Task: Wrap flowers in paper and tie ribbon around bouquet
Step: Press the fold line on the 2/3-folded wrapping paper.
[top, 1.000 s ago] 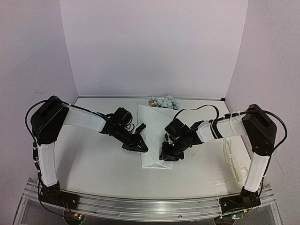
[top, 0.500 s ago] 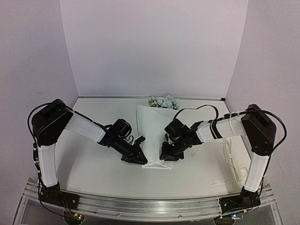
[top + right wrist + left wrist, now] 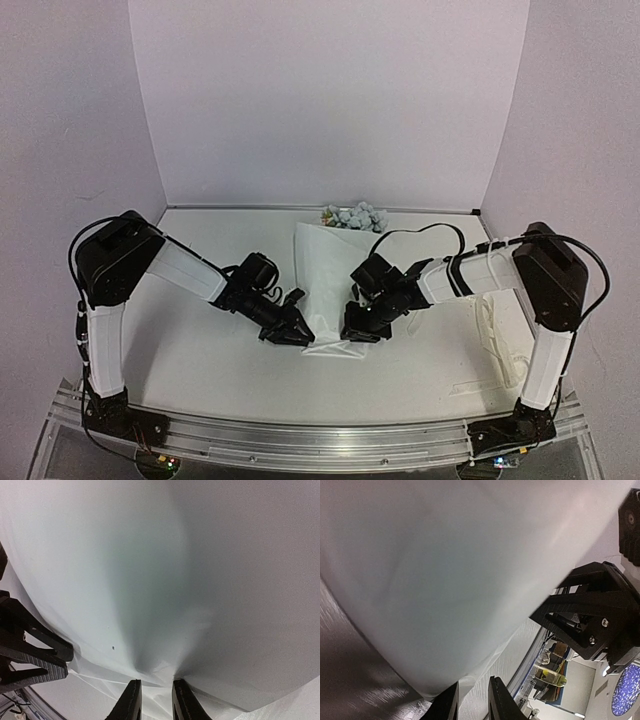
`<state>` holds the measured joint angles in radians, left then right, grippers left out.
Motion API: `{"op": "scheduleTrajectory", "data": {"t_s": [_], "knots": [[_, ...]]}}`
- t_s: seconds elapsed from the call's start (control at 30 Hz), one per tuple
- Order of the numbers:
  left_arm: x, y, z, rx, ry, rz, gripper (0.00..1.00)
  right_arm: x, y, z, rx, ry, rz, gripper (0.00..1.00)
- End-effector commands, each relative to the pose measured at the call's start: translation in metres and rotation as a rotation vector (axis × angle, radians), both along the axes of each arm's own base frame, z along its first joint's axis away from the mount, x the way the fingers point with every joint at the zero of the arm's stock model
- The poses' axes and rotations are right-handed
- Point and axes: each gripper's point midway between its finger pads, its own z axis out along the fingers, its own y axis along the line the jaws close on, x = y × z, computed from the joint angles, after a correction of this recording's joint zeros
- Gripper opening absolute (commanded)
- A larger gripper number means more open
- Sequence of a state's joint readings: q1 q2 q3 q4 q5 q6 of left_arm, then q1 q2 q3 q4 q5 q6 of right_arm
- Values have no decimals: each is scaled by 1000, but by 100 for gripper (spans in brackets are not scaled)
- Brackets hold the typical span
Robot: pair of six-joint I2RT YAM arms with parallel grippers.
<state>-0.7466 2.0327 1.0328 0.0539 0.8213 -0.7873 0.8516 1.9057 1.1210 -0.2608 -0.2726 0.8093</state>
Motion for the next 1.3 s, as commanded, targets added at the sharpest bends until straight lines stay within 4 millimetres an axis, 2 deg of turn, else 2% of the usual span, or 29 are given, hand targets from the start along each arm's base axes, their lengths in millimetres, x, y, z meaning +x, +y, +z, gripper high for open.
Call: {"op": "scheduleTrajectory", "data": {"t_s": [0.0, 0.17, 0.3, 0.47, 0.6, 0.87, 1.03, 1.13, 1.27], "knots": [[40, 2, -3, 17, -40, 106, 24, 0, -7, -13, -48, 0, -5, 21], [64, 4, 11, -2, -70, 159, 26, 0, -8, -15, -55, 3, 4, 21], [65, 4, 17, -3, -88, 153, 27, -1, -9, -16, -67, 5, 13, 21], [39, 2, 16, 6, -108, 89, 23, -5, -16, -17, -86, 2, 20, 21], [17, -9, 26, -3, -158, 34, 22, -9, -22, -17, -103, 1, 30, 21], [-18, -12, -5, 103, -131, -15, 17, -17, -35, -22, -136, 7, 43, 21], [-43, -11, -11, 119, -111, -43, 17, -24, -44, -21, -163, 8, 72, 21], [-52, -15, 0, 104, -139, -55, 16, -28, -49, -17, -188, 5, 97, 21], [-43, -18, 34, 66, -202, -33, 17, -35, -54, -10, -249, -1, 160, 21]]}}
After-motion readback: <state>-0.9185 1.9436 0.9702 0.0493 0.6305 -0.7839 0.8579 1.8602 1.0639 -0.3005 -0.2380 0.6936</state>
